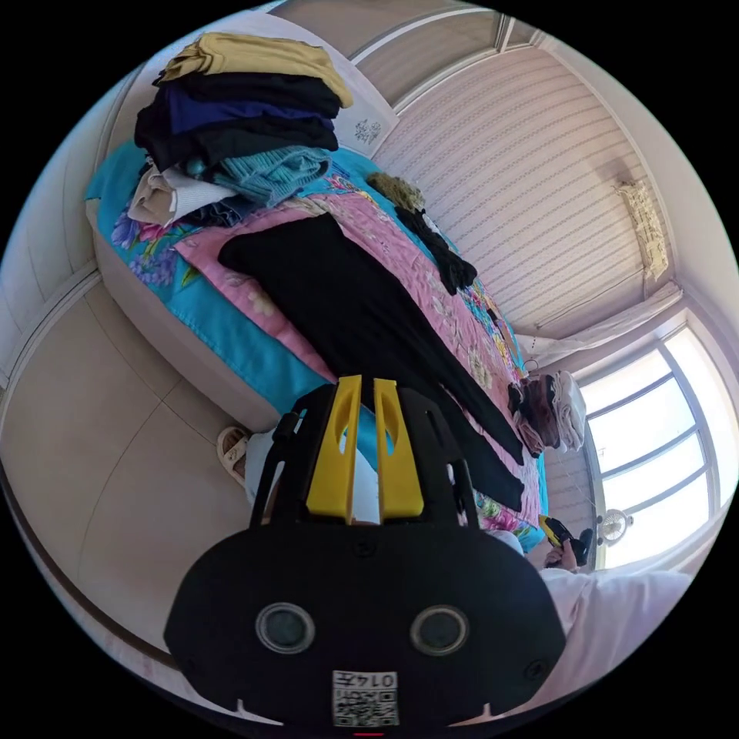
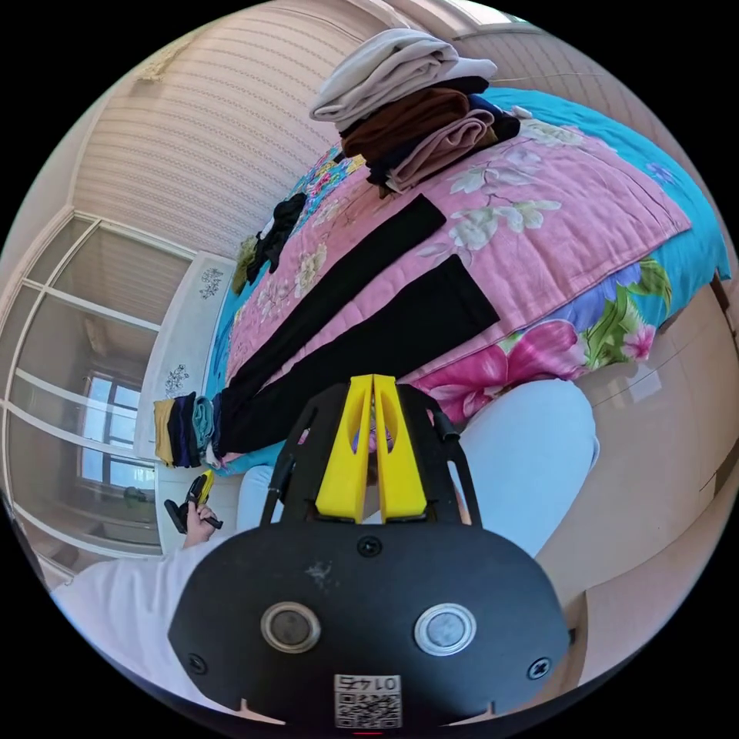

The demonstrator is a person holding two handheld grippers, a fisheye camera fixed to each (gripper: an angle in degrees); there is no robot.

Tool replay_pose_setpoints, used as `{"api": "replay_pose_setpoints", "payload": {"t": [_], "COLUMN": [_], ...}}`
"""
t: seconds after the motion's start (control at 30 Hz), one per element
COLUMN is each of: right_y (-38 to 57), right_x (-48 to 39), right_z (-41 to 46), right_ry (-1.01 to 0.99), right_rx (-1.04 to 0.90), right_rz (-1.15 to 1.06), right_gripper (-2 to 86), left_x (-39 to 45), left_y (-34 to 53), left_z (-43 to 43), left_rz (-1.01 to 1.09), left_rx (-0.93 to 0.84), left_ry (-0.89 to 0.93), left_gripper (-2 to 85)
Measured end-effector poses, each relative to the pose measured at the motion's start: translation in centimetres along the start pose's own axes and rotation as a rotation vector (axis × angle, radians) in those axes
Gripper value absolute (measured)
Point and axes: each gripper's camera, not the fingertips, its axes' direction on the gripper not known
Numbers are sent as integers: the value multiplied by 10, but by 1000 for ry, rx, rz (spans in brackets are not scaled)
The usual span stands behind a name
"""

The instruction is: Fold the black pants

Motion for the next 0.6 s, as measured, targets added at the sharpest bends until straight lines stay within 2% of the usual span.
{"api": "replay_pose_setpoints", "payload": {"t": [0.13,0.3,0.47,0.6], "right_y": [-11,-26,-35,-44], "right_x": [23,34,50,66], "right_z": [18,30,40,49], "right_ry": [-93,-134,-71,-19], "right_rx": [11,59,59,50], "right_rz": [51,59,105,164], "right_gripper": [0,13,46,65], "left_x": [-18,-30,-42,-37], "left_y": [-14,-37,-63,-82], "left_z": [-1,-3,-4,1], "left_rz": [-115,-160,-244,-227], "left_rx": [12,-1,-11,-55], "left_ry": [50,27,53,25], "left_gripper": [40,44,53,63]}}
